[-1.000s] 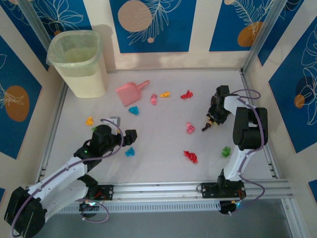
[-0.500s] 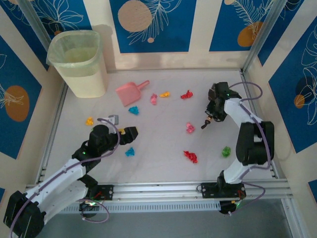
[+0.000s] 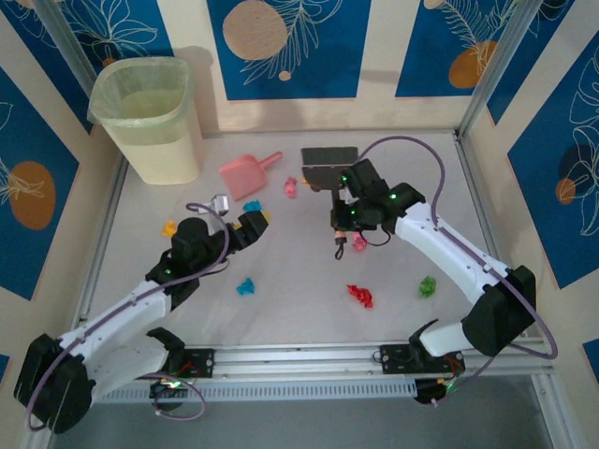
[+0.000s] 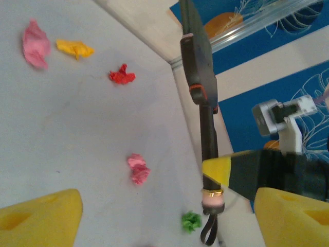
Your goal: Sweep away the paper scraps from the table
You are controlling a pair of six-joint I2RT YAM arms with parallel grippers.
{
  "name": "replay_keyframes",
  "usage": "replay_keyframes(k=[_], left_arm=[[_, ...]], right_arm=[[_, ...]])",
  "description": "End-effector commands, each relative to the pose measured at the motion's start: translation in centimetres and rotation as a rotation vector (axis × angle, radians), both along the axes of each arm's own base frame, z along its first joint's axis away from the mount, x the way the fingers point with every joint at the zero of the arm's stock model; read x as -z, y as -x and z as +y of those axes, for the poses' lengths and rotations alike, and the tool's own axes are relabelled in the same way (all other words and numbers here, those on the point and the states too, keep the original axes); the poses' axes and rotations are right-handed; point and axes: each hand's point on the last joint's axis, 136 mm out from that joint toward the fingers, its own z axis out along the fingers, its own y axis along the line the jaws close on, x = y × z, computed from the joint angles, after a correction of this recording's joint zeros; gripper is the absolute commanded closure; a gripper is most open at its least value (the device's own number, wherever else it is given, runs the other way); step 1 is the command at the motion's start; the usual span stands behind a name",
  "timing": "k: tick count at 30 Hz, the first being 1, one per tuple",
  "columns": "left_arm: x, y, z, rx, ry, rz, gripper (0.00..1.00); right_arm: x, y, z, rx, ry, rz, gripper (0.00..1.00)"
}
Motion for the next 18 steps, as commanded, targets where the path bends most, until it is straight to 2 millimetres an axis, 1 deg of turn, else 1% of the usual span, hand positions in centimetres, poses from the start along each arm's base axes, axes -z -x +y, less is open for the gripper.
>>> replay_keyframes(k=[1, 4, 8, 11, 14, 18], left_arm=[[-2.2, 0.1, -2.0, 0.075, 0.193, 0.022, 0.2], [-1.9, -0.2, -2.9, 0.095, 0.231, 0.042, 0.24], [-0.6, -0.8, -2.9, 0.057, 0.208, 0.066, 0.29], [-0.6, -0.7, -3.1, 0.046, 0.202, 0.051, 0.32], [-0.1, -0.7, -3.5, 0.028, 0.156, 0.05, 0.35], [0.7, -1.1, -3.9, 0.001, 0.124, 0.046, 0.35]], right_arm=[[-0.8, 1.3, 2.4, -0.07, -0.009, 0.014, 0.98], [-0.4, 1.8, 3.8, -0.069, -0.028, 0.06, 0.98], [0.1, 2.9, 5.3, -0.077, -0.045, 0.125, 0.98], [0.1, 3.9, 6.3, -0.093, -0.068, 0.16, 0.98], [0.2, 4.7, 6.9, -0.104, -0.086, 0.185, 0.98], [0.1, 5.5, 7.7, -0.132, -0.099, 0.193, 0.98]])
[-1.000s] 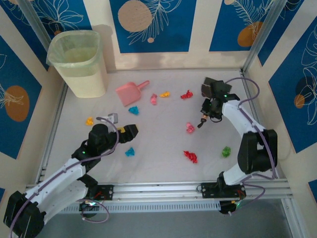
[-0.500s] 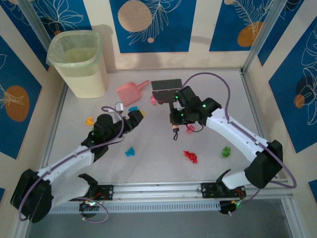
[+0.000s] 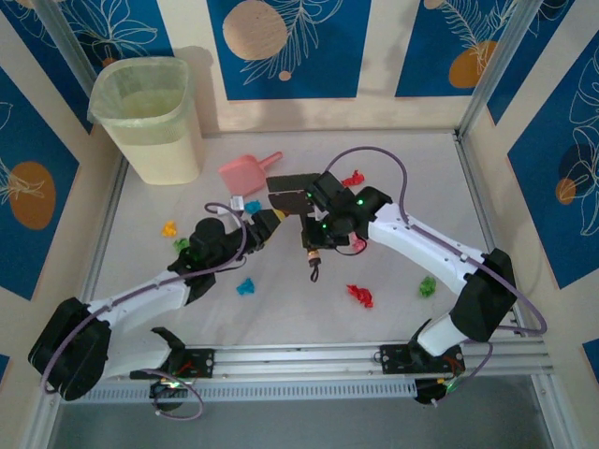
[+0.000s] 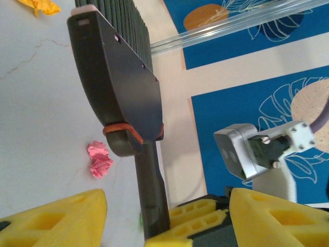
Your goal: Sweep away the paper scraps from the table
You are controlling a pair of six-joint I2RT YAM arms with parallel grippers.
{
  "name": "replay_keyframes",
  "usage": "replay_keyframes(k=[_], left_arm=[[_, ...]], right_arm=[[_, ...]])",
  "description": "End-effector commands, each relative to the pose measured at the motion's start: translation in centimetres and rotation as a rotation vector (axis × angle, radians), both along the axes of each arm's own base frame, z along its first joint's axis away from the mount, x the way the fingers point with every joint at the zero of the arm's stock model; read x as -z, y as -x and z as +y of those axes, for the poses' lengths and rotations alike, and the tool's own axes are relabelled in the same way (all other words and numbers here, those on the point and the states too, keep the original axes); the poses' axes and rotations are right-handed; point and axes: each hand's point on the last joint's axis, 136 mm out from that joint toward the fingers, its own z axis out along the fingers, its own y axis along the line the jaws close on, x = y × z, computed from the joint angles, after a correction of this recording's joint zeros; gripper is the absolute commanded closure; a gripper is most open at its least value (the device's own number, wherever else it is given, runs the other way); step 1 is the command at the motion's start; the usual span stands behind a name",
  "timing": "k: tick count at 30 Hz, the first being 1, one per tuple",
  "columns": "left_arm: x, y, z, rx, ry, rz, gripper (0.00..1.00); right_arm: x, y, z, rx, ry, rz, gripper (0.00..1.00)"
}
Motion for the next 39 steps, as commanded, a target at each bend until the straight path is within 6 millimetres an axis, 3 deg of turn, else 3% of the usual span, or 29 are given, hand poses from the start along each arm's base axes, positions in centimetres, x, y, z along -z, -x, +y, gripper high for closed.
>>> replay_keyframes(k=[1, 9, 20, 26, 30, 36, 39], left_arm=[[-0.2, -0.8, -0.2, -0.049, -0.02, -0.038, 0.36], [2.4, -1.8, -0.8, -0.103, -0.052, 0.016, 0.45], [1.9, -2.3, -0.5, -0.156, -0.017, -0.035, 0.5], [1.9, -2.6, -0.2, -0.186, 0.003, -0.052, 0.76], [2.4, -2.9, 0.0, -0.212, 0.003, -0.029, 0.99], [1.8, -4.1, 0.6, -0.296, 0.034, 0.019, 1.0], [1.2, -4.9, 1.3, -0.372, 0.072, 0.046, 1.0]], right_arm=[[-1.7, 0.8, 1.3, -0.019, -0.064, 0.01, 0.98], [-1.3, 2.3, 2.4, -0.066, -0.062, 0.026, 0.98], [-0.3, 3.4, 1.8, -0.077, -0.045, 0.035, 0.98], [-0.1, 3.6, 1.7, -0.077, -0.042, 0.039, 0.97], [-0.1, 3.4, 1.4, -0.068, -0.03, 0.026, 0.94], [-1.3, 2.6, 0.1, -0.013, -0.063, -0.036, 0.77], [-2.6, 2.3, -0.7, 0.033, -0.128, -0.085, 0.54]])
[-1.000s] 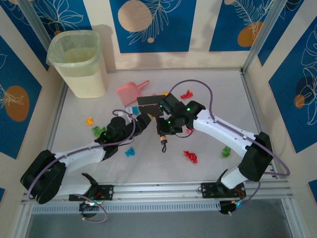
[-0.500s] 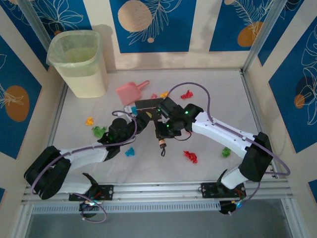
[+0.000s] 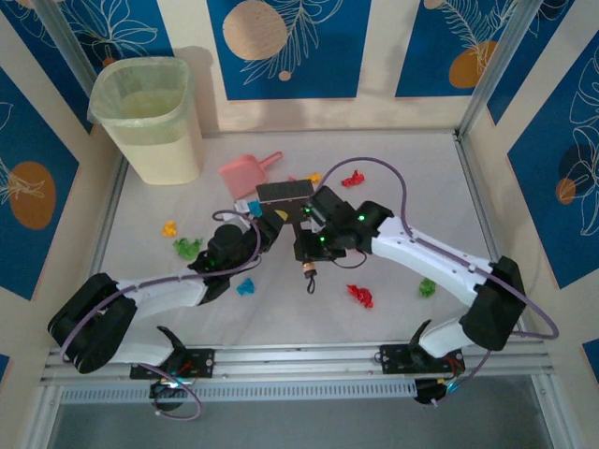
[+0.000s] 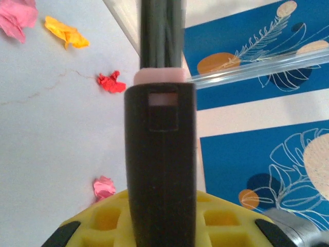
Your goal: Sweep away the paper scraps from the table
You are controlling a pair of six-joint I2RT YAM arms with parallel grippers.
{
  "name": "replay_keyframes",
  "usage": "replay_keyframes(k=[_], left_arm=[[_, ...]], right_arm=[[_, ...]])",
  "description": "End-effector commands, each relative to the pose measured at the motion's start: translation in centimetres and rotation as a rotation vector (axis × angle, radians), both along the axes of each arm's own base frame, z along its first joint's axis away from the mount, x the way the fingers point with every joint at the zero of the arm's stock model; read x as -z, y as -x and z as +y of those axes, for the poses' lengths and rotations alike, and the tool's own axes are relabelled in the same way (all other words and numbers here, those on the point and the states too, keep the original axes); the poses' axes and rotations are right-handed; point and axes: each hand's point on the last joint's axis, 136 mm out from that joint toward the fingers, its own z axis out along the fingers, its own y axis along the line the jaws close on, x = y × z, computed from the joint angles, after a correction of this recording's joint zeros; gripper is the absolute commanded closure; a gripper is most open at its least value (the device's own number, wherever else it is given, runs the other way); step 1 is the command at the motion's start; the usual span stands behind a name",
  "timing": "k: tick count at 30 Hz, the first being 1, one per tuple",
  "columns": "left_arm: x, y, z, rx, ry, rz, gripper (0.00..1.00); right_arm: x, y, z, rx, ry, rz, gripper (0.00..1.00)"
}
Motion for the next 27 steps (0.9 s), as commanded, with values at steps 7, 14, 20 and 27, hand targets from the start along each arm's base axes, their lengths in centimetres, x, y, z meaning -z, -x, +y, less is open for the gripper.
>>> replay_keyframes(k=[7, 14, 20, 27], left_arm=[[-3.2, -3.4, 1.8, -0.228, 0.1, 0.02, 1.0], [-4.1, -5.1, 1.7, -0.324, 0.135, 0.167, 1.0], [-1.6, -3.7, 4.0, -0.42, 0.021, 0.375, 1.0], [0.1, -2.5, 7.5, -0.532, 0.024, 0.447, 1.0]], right_arm=[[-6.3, 0.1, -4.0, 0.157, -0.267, -0.243, 0.04], [-9.0, 0.4, -7.3, 0.209, -0.376, -0.49, 0.03], [-9.8, 0.0, -8.7, 0.177, -0.346, -0.67, 0.04], [-9.2, -2.0, -5.9, 0.093, -0.301, -0.749, 0.11]])
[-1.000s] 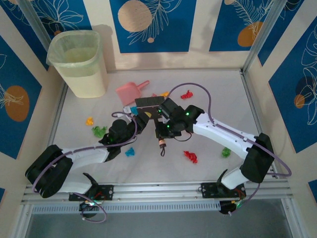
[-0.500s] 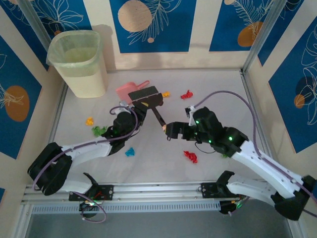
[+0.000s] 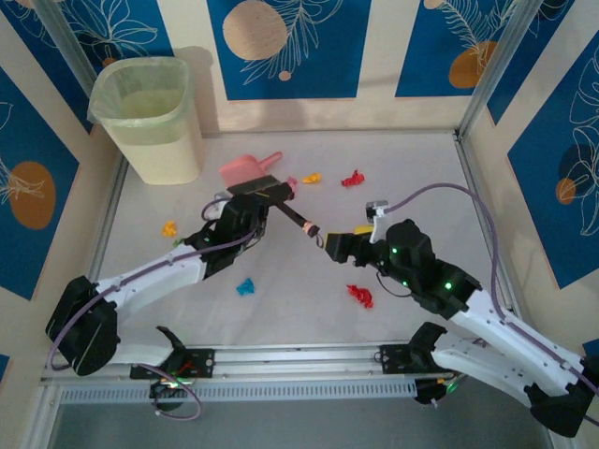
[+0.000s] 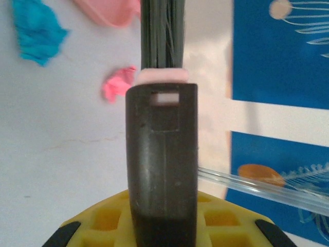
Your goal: Sweep away the paper scraps from the table
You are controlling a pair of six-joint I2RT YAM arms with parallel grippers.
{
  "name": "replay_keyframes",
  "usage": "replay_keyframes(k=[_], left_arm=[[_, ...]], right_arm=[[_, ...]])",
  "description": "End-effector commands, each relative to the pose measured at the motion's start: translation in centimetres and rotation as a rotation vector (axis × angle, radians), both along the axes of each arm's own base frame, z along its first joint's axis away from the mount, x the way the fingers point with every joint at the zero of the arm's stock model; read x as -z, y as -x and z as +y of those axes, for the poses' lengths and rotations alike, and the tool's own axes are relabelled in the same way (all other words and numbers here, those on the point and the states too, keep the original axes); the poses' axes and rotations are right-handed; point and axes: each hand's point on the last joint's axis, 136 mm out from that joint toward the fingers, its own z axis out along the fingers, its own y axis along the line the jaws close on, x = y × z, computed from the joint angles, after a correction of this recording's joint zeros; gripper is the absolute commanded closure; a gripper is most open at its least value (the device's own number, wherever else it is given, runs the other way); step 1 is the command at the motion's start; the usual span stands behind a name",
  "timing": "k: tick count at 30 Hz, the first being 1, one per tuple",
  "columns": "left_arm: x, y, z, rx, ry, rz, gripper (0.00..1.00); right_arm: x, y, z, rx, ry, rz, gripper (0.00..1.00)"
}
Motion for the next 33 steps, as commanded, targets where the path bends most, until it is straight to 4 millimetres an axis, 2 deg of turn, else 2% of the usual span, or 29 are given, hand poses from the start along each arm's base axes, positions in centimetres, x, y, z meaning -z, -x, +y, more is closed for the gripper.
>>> replay_keyframes(k=[1, 4, 7, 15, 22, 29, 33], left_arm=[[0.2, 0.8, 3.0, -0.103, -0.009, 0.061, 1.0], [0.4, 1.1, 3.6, -0.116, 0.004, 0.069, 1.0], [0.7, 1.3, 4.3, -0.137, 0.014, 0.076, 1.0], [1.7, 1.9, 5.6, -0.177, 0.025, 0.122, 1.0], [2.1, 2.0, 6.3, -0.201, 0.031, 0.133, 1.0], [2.7, 1.9, 7.0, -0.219, 0.036, 0.149, 1.0], [2.8, 1.8, 7.3, -0.225, 0.036, 0.154, 1.0]], right_arm=[[-1.0, -1.5, 1.8, -0.028, 0.021, -0.092, 0.11], [0.1, -2.3, 4.2, -0.072, 0.056, -0.065, 0.14], [1.0, -3.6, 5.5, -0.051, 0.086, 0.004, 0.15], [2.6, -4.8, 9.5, -0.117, 0.062, 0.072, 0.2], [4.1, -5.1, 12.2, -0.177, 0.067, 0.127, 0.35], [4.7, -5.3, 12.8, -0.168, 0.063, 0.105, 0.42], [4.8, -5.0, 13.3, -0.191, 0.049, 0.103, 0.41]])
